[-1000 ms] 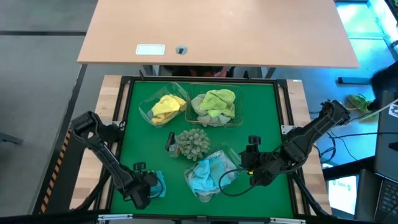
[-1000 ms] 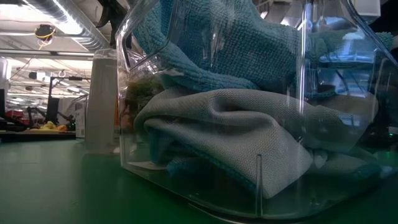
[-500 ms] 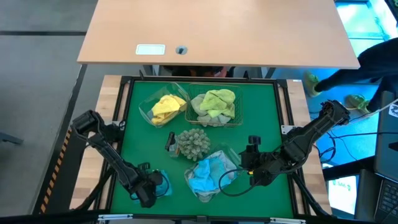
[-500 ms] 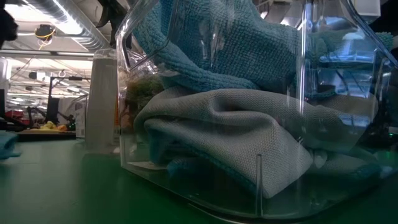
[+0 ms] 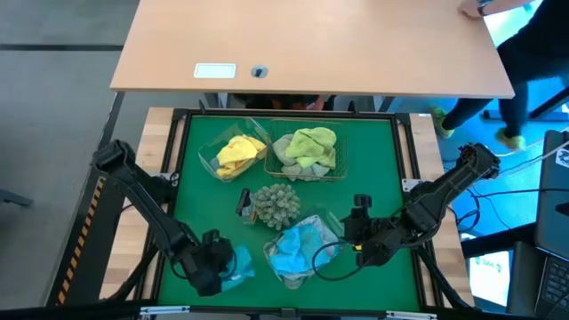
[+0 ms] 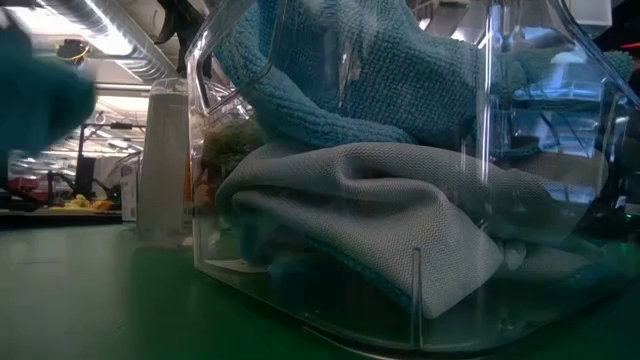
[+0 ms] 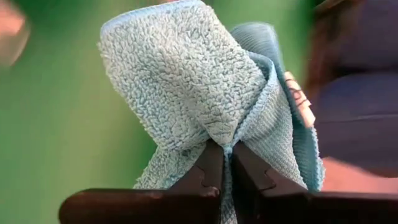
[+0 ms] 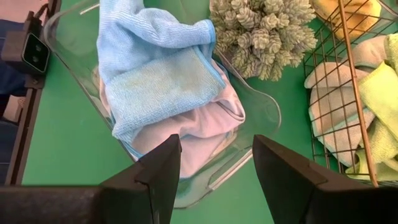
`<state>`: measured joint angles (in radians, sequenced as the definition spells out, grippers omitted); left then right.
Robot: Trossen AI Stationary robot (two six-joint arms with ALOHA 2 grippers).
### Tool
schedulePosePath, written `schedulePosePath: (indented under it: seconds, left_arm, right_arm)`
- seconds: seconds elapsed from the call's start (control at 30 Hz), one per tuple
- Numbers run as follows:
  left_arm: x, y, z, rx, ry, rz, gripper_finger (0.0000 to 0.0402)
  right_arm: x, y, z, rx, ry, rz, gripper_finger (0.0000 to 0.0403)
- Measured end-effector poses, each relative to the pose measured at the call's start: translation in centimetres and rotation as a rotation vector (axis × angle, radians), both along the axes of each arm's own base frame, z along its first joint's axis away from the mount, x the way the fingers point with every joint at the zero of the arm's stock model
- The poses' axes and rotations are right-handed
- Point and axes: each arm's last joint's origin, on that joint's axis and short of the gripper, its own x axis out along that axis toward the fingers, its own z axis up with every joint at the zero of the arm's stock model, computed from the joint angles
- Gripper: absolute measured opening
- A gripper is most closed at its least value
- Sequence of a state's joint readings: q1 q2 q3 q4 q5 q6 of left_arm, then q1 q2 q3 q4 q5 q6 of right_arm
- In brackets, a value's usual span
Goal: Sort microfiber towel by color & place in baskets
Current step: Put the blue microfiber towel into the bottom transparent bin
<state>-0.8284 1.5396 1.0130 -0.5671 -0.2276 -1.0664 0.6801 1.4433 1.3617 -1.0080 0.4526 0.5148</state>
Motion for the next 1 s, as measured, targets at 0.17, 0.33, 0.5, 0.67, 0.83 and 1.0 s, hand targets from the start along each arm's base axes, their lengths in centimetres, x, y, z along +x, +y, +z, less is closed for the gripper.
schedulePosePath:
  seconds: [0.17, 0.33, 0.5, 0.67, 0.83, 1.0]
  left_arm:
    - [0.6, -0.4, 3.1, -0.095, -0.243, -0.063, 0.0006]
    - [1.6, -0.5, 5.2, -0.095, -0.479, -0.071, 0.0006]
    - [3.2, -0.2, 6.8, -0.116, -0.662, -0.07, 0.0005]
    - [5.4, 0.5, 7.4, -0.095, -0.818, -0.055, 0.0005]
    - [7.7, 1.2, 7.0, -0.074, -0.921, -0.031, 0.0005]
    - [9.5, 2.0, 6.6, 0.021, -1.014, -0.015, 0.0005]
  right_arm:
    - [0.0, 0.0, 0.0, 0.004, -0.004, 0.0, 0.0198]
    - [0.0, 0.0, 0.0, 0.005, -0.006, 0.0, 0.0198]
    - [0.1, 0.0, 0.0, 0.006, -0.008, 0.0, 0.0198]
    - [0.1, 0.0, 0.1, -0.015, -0.01, 0.021, 0.0198]
    - [-0.3, -0.3, 0.7, -0.016, -0.028, 0.037, 0.0198]
    - [-1.1, -0.9, 1.7, -0.007, -0.061, 0.056, 0.0198]
